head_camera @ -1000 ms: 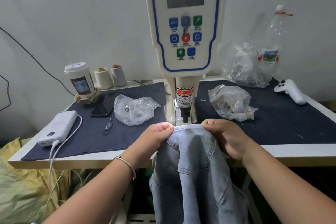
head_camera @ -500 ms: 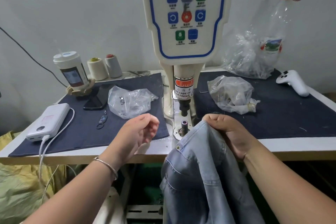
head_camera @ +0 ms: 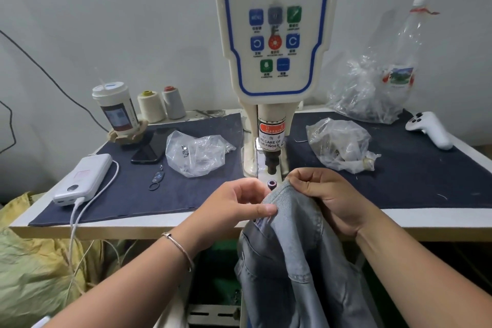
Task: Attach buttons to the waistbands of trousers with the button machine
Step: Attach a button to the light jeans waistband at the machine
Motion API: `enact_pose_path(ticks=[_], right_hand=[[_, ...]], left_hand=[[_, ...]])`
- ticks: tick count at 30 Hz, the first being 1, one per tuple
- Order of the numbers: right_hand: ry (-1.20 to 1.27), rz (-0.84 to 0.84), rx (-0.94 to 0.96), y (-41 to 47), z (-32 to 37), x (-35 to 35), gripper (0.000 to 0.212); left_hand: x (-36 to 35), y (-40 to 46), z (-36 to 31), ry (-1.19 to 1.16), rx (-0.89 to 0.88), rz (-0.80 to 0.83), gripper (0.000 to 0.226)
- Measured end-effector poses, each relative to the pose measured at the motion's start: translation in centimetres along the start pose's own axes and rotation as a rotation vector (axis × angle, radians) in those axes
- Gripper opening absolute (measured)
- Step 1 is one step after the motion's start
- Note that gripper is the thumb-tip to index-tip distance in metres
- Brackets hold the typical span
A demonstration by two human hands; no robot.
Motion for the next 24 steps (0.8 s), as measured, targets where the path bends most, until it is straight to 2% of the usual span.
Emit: enact_pose_path(ticks=[3, 6, 8, 11, 17, 21, 24], right_hand=[[0.011, -0.052, -0.001, 0.1, 0.3, 0.3, 0.017], [0.028, -0.074, -0.015, 0.2, 0.1, 0.8, 0.015], [-0.009, -0.056, -0.020, 0.3, 0.2, 0.9, 0.013], [-0.071, -0.045, -0.045, 0.5, -0.1, 1.3, 0.012], [-0.017, -0.044, -0.134, 1.2, -2.6, 2.1, 0.017], [0.076, -0.009, -0.141, 1.7, -3.2, 2.1, 0.019], [0.035, -0.002, -0.129, 1.9, -3.1, 2.1, 0.018]], left_hand=[[-0.3, -0.7, 0.2, -0.014, 0.038, 0.074, 0.011], [0.0, -1.1, 1.0, -0.082, 0.119, 0.109, 0.033], [0.6, -1.0, 0.9, -0.185, 0.152, 0.076, 0.029], [1.2, -0.2, 0.4, -0.214, 0.159, 0.035, 0.022], [0.5, 1.4, 1.2, -0.302, 0.184, 0.018, 0.036], [0.8, 2.1, 2.8, -0.379, 0.235, -0.076, 0.016], [1.2, 2.0, 3.6, -0.295, 0.249, -0.127, 0.018]])
Point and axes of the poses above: each hand's wrist, its own y-axis towards the middle knuckle, its own x-axis out of the back of the hand, z = x × y, the point moved 9 cm from there along y, towards the middle knuckle, and after that the axes turned 11 degrees about -z, right-handed, at the moved point
